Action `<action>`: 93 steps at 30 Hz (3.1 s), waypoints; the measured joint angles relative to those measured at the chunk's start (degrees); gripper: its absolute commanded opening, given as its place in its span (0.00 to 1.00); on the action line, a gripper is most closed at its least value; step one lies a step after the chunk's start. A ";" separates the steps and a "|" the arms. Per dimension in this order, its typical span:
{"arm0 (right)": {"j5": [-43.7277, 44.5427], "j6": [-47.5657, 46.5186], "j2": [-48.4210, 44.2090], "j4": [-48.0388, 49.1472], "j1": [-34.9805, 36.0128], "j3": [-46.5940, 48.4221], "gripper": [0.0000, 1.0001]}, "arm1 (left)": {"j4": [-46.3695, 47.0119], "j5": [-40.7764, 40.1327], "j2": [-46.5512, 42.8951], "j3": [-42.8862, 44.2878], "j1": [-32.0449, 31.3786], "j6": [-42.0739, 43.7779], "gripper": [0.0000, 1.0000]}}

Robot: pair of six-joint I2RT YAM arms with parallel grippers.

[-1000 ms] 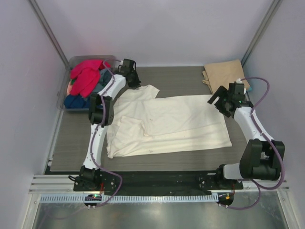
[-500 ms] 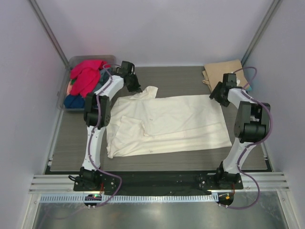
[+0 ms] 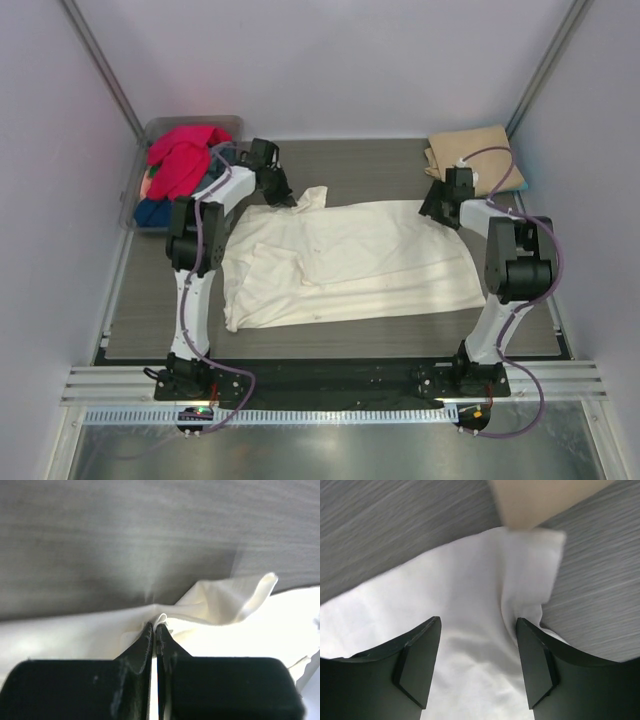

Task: Fold and stack the t-shirts

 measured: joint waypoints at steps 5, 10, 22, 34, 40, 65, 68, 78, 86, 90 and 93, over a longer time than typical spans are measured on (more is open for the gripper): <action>-5.51 2.40 -7.19 0.94 4.35 -8.66 0.72 | 0.22 -0.76 -5.55 -6.88 0.07 0.15 0.00; -6.97 2.97 -14.56 -6.10 4.94 -10.60 0.75 | 0.02 -3.08 -11.23 -10.95 0.28 0.68 0.00; 4.00 -1.31 -7.63 -9.16 3.56 5.64 0.71 | 0.20 -4.13 -15.04 -15.34 0.33 1.57 0.00; 7.32 -5.33 4.35 -7.98 -2.84 8.00 0.69 | 0.07 -4.11 -15.04 -16.17 0.33 2.21 0.00; 6.51 -6.23 5.73 -3.74 -2.82 8.02 0.69 | 0.07 -4.09 -14.99 -16.17 0.33 2.82 0.00; -7.32 -4.98 6.54 8.50 -6.51 5.38 0.70 | 0.37 -3.52 -14.27 -16.94 -0.20 2.82 0.00; -7.69 -4.94 5.31 8.59 -6.03 3.82 0.69 | 0.44 -3.50 -14.49 -18.49 -0.39 2.80 0.00; -8.61 -4.46 4.96 7.72 -4.61 3.32 0.36 | 0.42 -3.52 -16.22 -20.81 -0.52 2.80 0.00; -10.29 -3.65 4.96 6.19 -2.91 2.86 0.05 | 0.44 -3.54 -16.46 -20.81 -0.52 2.80 0.00; -10.27 -3.50 4.92 5.92 -2.82 2.89 0.04 | 0.42 -3.67 -16.46 -20.76 -0.52 2.82 0.00; -9.51 -3.50 4.90 3.78 -2.71 3.96 0.04 | -0.70 -4.20 -16.46 -20.02 -0.52 3.06 0.00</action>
